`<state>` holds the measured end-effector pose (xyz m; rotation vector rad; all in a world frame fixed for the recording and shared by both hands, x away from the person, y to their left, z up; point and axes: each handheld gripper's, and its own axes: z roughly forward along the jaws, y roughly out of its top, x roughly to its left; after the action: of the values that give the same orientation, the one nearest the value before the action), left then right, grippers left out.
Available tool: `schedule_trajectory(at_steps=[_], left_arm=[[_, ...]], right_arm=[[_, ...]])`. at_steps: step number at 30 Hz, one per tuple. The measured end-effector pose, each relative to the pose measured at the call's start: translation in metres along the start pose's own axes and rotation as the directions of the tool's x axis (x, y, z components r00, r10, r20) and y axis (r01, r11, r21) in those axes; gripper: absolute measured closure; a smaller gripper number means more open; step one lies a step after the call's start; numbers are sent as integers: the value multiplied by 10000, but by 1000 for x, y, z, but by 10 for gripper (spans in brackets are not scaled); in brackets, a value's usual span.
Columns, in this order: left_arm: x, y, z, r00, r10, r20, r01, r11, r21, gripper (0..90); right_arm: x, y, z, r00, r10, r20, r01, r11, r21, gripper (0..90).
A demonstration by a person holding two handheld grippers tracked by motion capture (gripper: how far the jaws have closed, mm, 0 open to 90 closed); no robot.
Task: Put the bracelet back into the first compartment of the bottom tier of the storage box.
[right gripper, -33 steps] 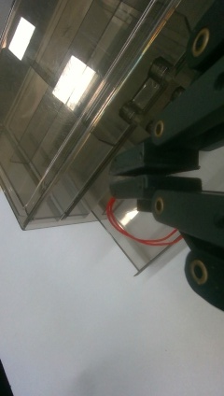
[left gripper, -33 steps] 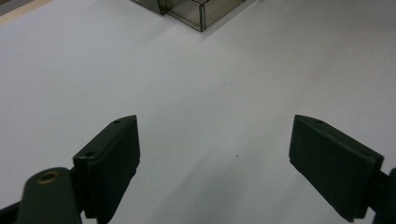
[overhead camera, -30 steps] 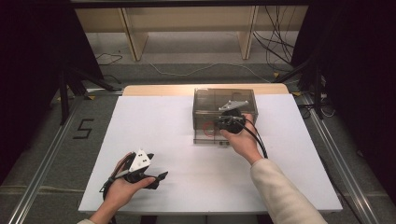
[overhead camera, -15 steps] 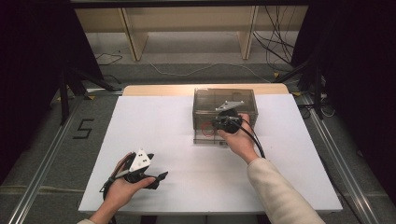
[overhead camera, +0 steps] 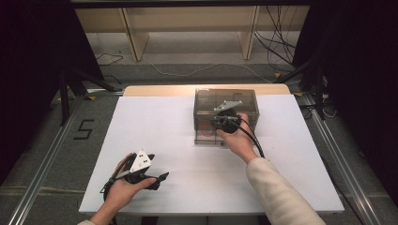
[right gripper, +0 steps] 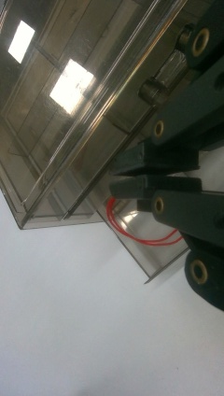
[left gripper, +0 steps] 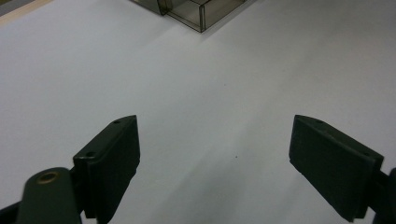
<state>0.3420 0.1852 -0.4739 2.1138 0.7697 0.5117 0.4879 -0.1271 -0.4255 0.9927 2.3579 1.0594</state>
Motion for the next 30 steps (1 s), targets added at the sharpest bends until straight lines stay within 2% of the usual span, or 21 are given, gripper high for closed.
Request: schedule_trajectory(at_steps=[30], left_arm=[[0, 0, 0, 10000, -4, 25, 4, 10000, -15, 163]], right_arm=[[3, -3, 15, 9996, -230, 156, 225, 9992, 324, 876]])
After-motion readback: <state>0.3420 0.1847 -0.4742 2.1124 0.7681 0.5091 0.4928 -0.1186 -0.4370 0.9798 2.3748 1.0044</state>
